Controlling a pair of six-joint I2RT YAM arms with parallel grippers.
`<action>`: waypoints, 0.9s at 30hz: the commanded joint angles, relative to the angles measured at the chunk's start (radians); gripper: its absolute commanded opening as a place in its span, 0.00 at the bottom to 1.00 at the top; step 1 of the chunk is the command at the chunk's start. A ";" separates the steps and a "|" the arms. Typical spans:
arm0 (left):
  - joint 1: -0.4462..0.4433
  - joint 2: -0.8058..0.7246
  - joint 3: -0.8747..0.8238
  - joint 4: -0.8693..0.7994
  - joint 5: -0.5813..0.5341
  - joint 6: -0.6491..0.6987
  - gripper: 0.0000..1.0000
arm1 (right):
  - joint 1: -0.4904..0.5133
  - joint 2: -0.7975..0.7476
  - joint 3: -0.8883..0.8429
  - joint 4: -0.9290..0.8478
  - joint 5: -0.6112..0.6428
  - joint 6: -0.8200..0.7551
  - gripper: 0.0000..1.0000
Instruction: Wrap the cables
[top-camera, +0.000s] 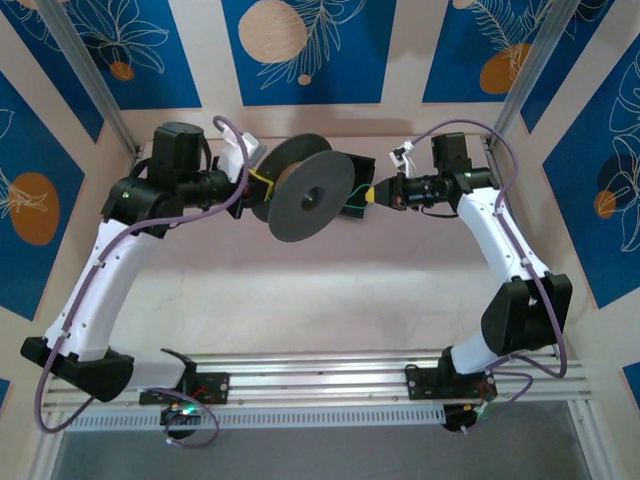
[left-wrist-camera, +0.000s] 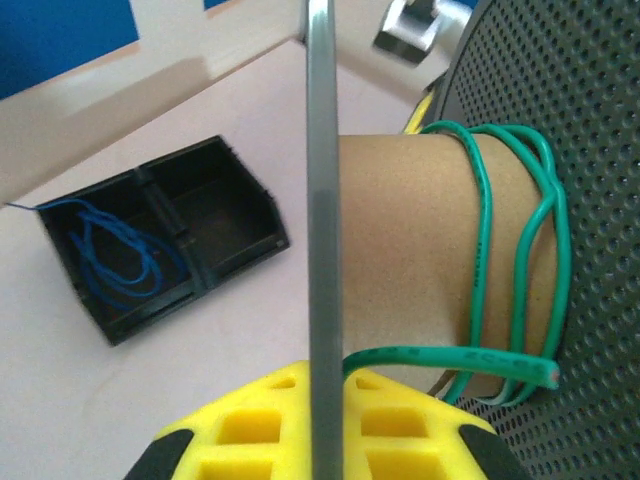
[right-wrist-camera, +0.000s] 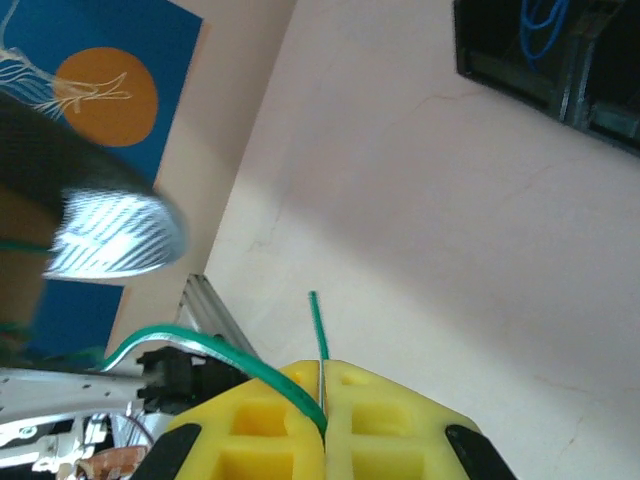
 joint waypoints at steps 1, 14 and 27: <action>-0.064 -0.044 -0.004 0.012 -0.204 0.178 0.00 | -0.006 -0.089 -0.005 -0.056 -0.166 -0.037 0.00; -0.214 -0.062 -0.158 0.191 -0.481 0.375 0.00 | 0.060 -0.072 -0.009 0.035 -0.646 0.079 0.00; -0.312 -0.104 -0.356 0.525 -0.686 0.542 0.00 | 0.157 -0.080 -0.078 0.475 -0.655 0.539 0.00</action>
